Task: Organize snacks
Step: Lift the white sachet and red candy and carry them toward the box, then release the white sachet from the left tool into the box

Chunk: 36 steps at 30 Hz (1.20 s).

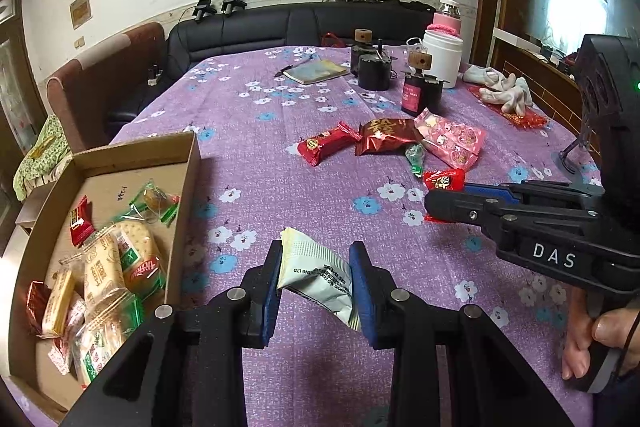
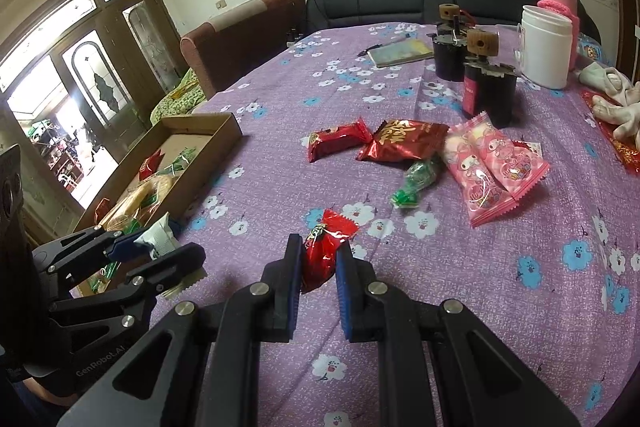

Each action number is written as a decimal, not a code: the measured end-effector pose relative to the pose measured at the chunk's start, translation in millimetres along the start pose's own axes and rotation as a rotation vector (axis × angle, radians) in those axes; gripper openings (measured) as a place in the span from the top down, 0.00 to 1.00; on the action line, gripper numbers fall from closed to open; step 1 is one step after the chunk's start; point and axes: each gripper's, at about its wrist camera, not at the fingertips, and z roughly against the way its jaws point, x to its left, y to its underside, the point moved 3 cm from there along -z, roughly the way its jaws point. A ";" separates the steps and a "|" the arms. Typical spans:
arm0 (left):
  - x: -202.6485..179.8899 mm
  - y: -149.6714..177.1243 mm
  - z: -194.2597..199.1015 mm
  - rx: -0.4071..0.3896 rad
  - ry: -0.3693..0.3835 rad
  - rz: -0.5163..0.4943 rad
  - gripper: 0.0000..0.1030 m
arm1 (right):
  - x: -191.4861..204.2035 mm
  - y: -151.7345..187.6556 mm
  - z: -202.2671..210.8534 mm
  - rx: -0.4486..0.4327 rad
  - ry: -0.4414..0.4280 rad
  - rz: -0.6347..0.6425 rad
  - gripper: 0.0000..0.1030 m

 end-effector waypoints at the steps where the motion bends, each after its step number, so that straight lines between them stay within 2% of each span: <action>1: 0.6 -0.4 0.8 -0.002 -0.001 0.001 0.67 | 0.2 0.0 0.2 0.000 0.000 0.000 0.86; 15: 10.5 -4.2 8.5 -0.022 -0.011 0.021 0.67 | 1.1 0.1 0.6 -0.003 -0.008 0.001 0.86; 22: 29.5 -9.9 22.1 -0.051 -0.015 0.057 0.67 | 7.4 -2.4 4.0 -0.015 -0.039 0.006 0.85; 25: 48.2 -12.9 33.4 -0.074 -0.031 0.081 0.67 | 19.9 -4.3 5.4 -0.019 -0.050 0.023 0.85; 28: 73.1 -13.9 42.7 -0.091 -0.051 0.119 0.67 | 36.9 -7.5 3.8 -0.003 -0.124 0.004 0.85; 36: 155.2 2.5 51.0 -0.084 -0.140 0.255 0.67 | 124.9 -28.9 -17.5 0.050 -0.239 0.090 0.85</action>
